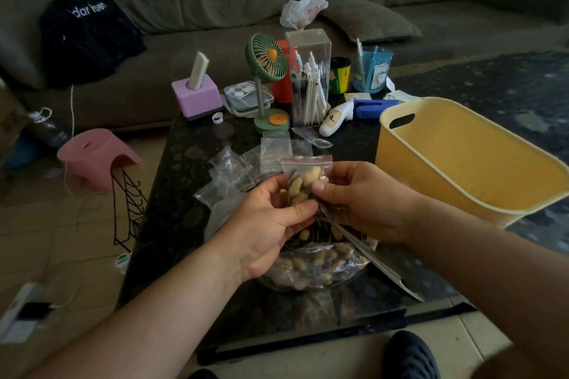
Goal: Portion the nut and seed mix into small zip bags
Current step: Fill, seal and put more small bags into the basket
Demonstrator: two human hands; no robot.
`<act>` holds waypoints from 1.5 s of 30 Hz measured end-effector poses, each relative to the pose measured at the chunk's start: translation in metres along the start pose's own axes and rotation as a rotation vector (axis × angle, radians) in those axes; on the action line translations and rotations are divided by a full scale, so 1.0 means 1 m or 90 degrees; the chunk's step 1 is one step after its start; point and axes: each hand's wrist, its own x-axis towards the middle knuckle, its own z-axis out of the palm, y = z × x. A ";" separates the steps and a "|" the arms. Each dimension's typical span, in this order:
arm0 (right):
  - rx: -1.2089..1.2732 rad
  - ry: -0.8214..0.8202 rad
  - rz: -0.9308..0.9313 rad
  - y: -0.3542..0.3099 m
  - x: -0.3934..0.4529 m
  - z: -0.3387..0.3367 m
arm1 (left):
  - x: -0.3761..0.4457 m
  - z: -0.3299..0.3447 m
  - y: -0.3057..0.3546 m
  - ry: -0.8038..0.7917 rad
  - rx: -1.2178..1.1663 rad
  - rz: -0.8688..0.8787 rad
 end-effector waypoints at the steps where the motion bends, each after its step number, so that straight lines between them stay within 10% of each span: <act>1: -0.009 -0.007 0.005 -0.001 -0.001 0.000 | -0.001 0.001 0.001 0.003 0.002 -0.002; 13: -0.113 0.054 -0.187 -0.025 -0.022 -0.001 | 0.002 0.035 0.024 0.074 0.079 0.100; 22: -0.142 0.326 -0.381 -0.093 -0.070 -0.107 | 0.044 0.141 0.031 -0.004 0.133 0.015; 27: -0.399 0.453 -0.272 -0.080 -0.067 -0.153 | 0.084 0.177 -0.002 0.010 0.252 -0.110; 37: -0.892 0.338 0.033 -0.063 -0.050 -0.164 | 0.047 0.171 -0.033 -0.041 0.364 0.157; 45: -0.971 0.329 0.092 -0.057 -0.054 -0.155 | 0.028 0.173 -0.051 -0.041 0.373 0.262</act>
